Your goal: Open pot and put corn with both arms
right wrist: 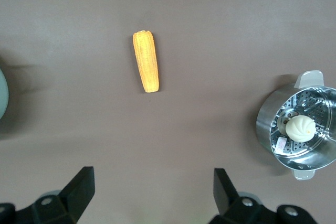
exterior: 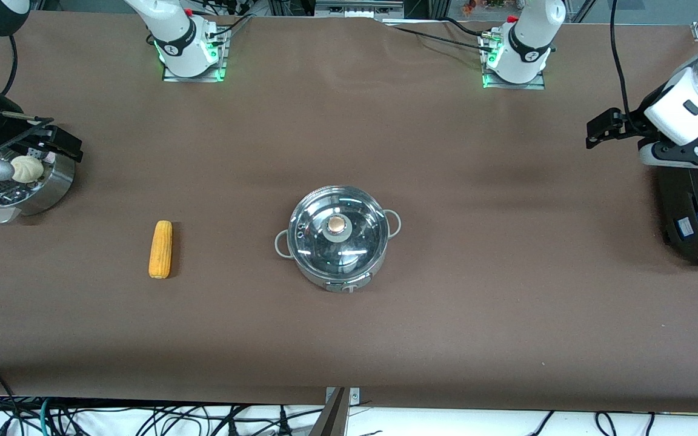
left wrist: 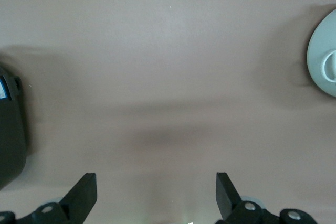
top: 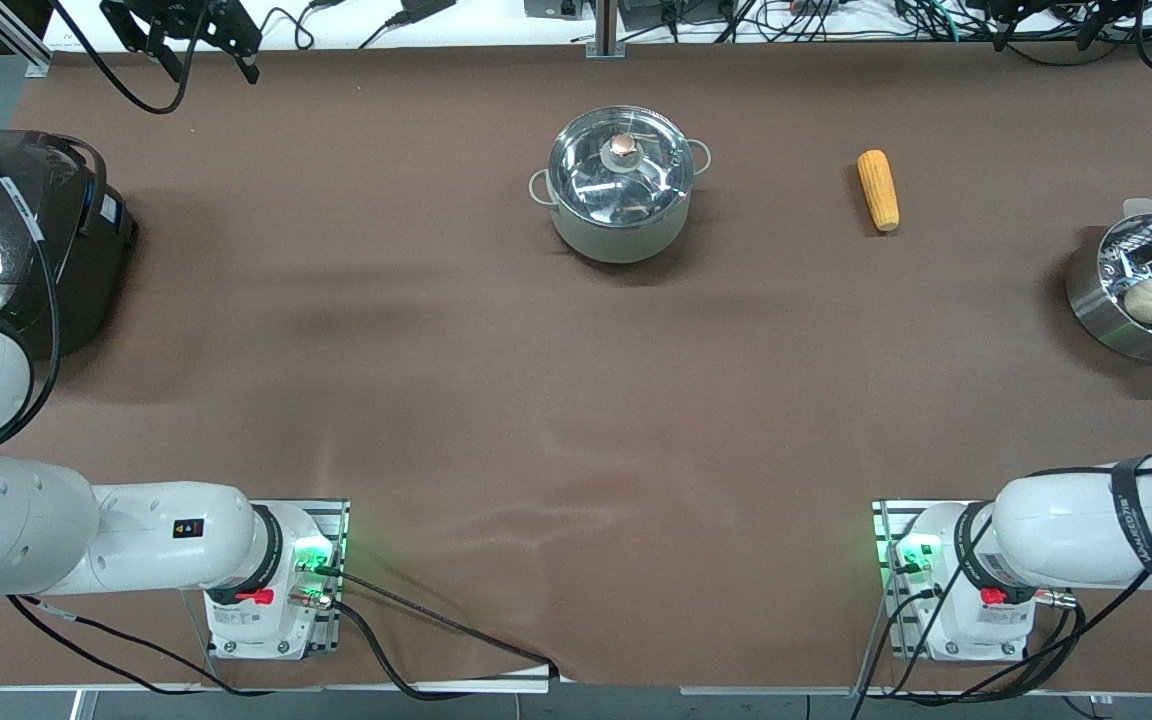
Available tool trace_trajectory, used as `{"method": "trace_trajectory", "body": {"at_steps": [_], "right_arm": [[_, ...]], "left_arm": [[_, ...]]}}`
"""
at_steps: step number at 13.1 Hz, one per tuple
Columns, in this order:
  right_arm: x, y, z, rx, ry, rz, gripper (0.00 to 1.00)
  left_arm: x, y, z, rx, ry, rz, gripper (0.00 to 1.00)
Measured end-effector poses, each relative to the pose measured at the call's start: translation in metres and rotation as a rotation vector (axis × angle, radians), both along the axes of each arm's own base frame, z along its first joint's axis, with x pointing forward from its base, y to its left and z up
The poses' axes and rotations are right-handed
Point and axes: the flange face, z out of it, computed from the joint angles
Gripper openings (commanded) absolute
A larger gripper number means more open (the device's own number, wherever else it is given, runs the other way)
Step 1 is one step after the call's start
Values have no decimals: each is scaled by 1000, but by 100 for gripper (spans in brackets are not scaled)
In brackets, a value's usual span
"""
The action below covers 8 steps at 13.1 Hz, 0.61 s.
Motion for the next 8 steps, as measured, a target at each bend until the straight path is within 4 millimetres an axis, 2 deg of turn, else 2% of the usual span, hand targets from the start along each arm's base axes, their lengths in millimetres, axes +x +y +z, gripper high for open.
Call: {"method": "trace_trajectory", "body": {"at_steps": [3,8], "right_arm": [[0,0,0,0,0,0,100],[0,0,0,0,0,0,100]], "left_arm": [[8,5,10,12,-21,4,100],[16,7,10,9,-20,7,100]]}}
